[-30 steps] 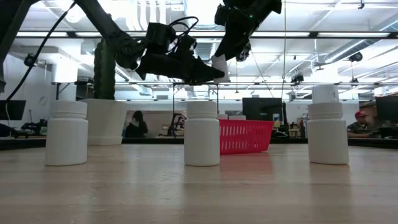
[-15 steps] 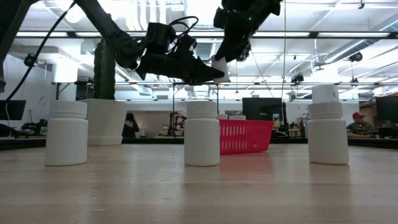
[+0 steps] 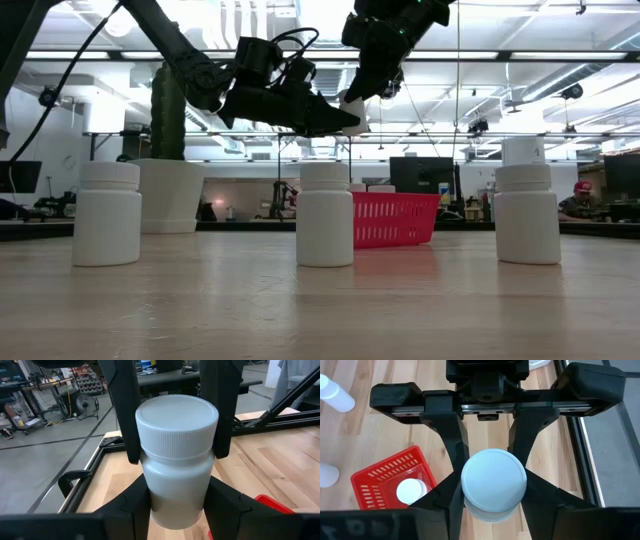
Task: Pick and place pill bottles into a basket
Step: Put the white pill bottle into the red bin
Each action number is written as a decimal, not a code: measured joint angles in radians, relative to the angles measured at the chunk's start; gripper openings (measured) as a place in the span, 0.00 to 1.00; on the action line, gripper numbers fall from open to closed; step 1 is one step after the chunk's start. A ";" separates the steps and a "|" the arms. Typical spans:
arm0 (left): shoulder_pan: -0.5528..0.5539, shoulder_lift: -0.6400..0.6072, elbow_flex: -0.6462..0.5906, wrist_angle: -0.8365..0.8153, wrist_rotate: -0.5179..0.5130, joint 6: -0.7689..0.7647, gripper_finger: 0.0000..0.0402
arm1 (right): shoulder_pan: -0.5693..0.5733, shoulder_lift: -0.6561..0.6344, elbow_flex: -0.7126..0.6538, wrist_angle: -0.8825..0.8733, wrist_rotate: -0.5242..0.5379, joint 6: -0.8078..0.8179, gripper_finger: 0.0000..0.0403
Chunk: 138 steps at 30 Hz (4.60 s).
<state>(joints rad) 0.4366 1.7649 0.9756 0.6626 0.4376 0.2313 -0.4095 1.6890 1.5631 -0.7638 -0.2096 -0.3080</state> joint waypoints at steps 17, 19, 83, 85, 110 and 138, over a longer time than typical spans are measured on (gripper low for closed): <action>0.000 -0.004 -0.007 -0.013 0.007 0.001 0.44 | 0.001 0.002 0.035 -0.049 -0.003 0.017 0.36; 0.000 -0.001 -0.008 -0.026 0.007 0.001 0.49 | -0.001 0.000 0.035 -0.062 0.000 0.017 0.36; 0.120 -0.500 -0.601 0.116 -0.102 -0.051 0.66 | 0.306 -0.073 -0.047 0.083 0.320 0.293 0.36; 0.121 -0.504 -0.613 0.116 -0.102 -0.046 0.66 | 0.306 -0.097 -0.057 0.107 0.326 0.281 0.36; 0.127 -0.530 -0.639 0.143 -0.101 -0.052 0.66 | 0.307 -0.516 -0.714 0.621 0.235 0.393 0.36; 0.127 -0.530 -0.628 0.144 -0.106 -0.067 0.66 | 0.318 -0.496 -0.960 0.775 0.142 0.510 0.36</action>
<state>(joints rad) 0.5636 1.2350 0.3477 0.8061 0.3321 0.1638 -0.0917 1.1934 0.6030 0.0115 -0.0677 0.2024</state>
